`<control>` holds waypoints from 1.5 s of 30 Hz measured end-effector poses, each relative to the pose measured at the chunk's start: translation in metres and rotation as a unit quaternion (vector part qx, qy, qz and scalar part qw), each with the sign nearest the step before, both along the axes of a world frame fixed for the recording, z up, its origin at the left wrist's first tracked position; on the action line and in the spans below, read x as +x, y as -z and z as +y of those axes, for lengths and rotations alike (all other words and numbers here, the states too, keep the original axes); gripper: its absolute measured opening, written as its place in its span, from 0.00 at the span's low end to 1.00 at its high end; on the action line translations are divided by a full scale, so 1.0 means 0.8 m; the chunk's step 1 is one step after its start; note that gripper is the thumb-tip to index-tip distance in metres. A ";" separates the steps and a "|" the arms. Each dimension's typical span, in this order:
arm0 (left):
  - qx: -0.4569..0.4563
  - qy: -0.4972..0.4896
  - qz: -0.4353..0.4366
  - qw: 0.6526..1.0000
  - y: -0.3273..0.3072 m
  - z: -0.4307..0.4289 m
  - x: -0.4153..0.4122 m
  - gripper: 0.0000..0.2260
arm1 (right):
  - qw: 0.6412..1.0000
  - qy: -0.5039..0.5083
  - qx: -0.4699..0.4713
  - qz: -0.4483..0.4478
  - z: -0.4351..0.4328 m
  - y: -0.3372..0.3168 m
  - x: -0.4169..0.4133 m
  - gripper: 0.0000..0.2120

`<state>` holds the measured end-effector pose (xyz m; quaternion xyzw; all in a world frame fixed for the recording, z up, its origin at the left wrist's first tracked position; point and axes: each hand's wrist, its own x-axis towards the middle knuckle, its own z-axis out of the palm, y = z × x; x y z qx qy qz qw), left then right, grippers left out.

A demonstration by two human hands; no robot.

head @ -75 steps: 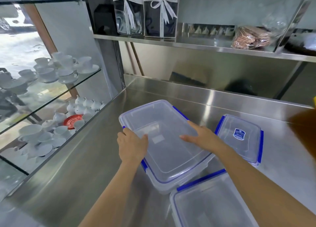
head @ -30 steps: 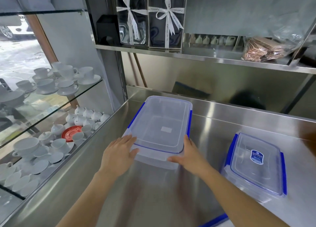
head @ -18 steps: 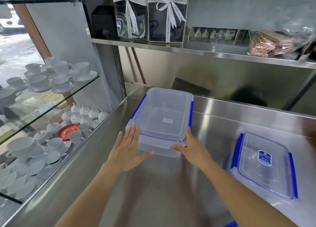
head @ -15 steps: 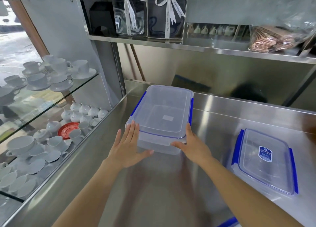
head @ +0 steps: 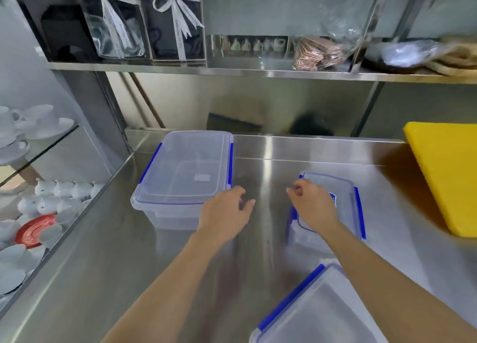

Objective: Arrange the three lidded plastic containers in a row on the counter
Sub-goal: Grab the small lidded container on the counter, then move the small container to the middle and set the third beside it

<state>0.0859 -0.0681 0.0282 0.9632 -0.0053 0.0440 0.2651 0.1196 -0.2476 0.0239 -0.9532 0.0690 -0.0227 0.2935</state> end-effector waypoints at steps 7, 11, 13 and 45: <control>-0.196 0.033 0.138 0.970 0.037 -0.116 0.018 0.29 | 0.977 0.213 -0.020 -0.022 -0.114 0.030 -0.023 0.24; -0.215 -0.018 0.209 0.954 0.050 -0.139 0.027 0.29 | 0.951 0.244 0.172 0.084 -0.137 0.054 -0.024 0.25; -0.227 -0.020 0.217 0.949 0.056 -0.143 0.032 0.24 | 0.949 0.219 0.210 0.086 -0.135 0.062 -0.021 0.22; -0.059 0.082 0.109 0.989 0.088 -0.078 0.112 0.36 | 0.972 -0.106 0.211 0.006 -0.081 0.084 0.097 0.33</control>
